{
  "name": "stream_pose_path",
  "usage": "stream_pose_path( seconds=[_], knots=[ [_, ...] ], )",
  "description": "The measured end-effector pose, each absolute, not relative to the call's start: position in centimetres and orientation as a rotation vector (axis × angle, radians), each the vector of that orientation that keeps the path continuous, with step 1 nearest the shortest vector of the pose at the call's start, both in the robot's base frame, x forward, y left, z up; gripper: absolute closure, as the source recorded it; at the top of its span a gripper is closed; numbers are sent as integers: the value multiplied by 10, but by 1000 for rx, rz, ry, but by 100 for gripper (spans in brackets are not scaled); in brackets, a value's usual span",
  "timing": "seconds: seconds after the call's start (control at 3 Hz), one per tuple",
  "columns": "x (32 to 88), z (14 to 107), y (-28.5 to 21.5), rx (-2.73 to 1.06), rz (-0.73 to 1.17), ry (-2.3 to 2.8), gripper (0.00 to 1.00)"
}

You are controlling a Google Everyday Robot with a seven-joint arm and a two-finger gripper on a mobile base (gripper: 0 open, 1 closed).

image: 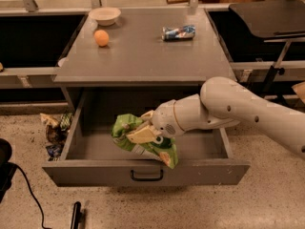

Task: Place green rice chip bag into top drawer

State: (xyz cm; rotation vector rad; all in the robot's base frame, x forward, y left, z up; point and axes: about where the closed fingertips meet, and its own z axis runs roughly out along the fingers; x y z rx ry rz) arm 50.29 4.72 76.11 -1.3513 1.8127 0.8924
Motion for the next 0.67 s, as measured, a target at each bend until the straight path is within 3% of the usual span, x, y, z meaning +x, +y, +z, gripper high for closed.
stream_pose_path(
  seconds=[0.67],
  knots=[
    [520, 752, 31, -1297, 824, 1882, 100]
  ],
)
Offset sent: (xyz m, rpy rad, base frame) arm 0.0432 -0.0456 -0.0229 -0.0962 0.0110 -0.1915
